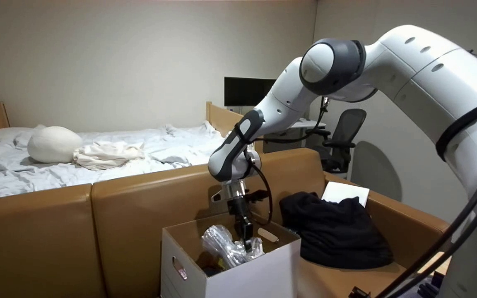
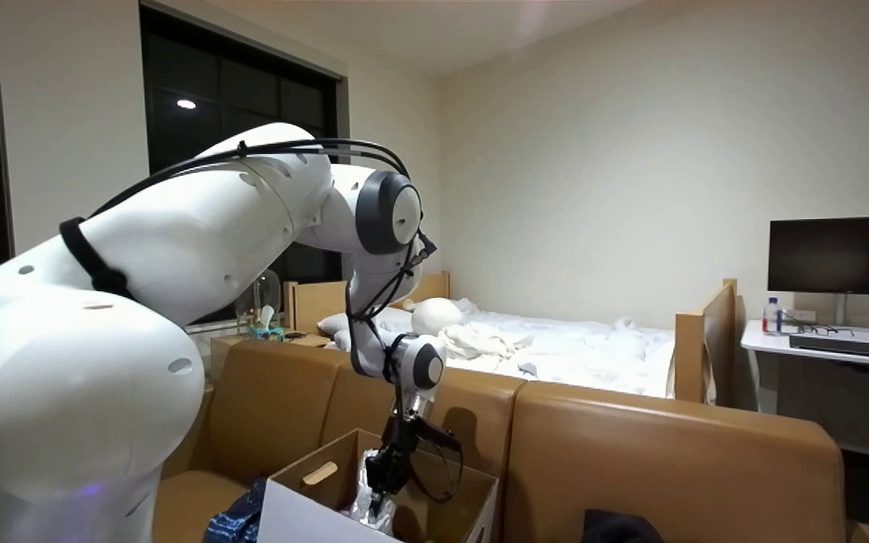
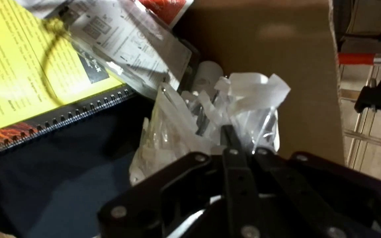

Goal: Take the umbrella and the jacket out of the box

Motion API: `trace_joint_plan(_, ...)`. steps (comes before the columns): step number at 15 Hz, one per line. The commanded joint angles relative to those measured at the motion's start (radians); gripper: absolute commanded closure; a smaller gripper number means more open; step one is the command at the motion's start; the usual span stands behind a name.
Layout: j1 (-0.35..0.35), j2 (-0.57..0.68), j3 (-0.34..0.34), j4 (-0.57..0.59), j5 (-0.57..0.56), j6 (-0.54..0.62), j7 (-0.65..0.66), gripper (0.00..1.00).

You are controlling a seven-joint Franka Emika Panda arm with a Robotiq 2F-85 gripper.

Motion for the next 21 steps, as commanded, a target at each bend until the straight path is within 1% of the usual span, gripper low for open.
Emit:
trace_joint_plan(1, -0.073, -0.107, 0.028, -0.103, -0.019, 0.021, -0.211, 0.98)
trace_joint_plan(3, -0.108, -0.116, 0.031, -0.082, -0.002, -0.026, -0.347, 0.98)
trace_joint_plan(5, -0.151, -0.13, 0.035, -0.056, 0.026, -0.098, -0.479, 0.98)
trace_joint_plan(6, -0.166, -0.135, 0.031, -0.039, 0.032, -0.146, -0.54, 0.98)
trace_joint_plan(8, -0.186, -0.147, 0.017, 0.015, 0.043, -0.286, -0.636, 0.99)
trace_joint_plan(10, -0.201, -0.183, -0.003, 0.042, 0.054, -0.409, -0.688, 0.98)
trace_joint_plan(14, -0.259, -0.274, -0.062, 0.038, 0.117, -0.583, -0.773, 0.97)
trace_joint_plan(18, -0.338, -0.32, -0.162, 0.05, 0.174, -0.767, -0.847, 0.97)
trace_joint_plan(21, -0.402, -0.292, -0.242, 0.112, 0.178, -0.895, -0.891, 0.98)
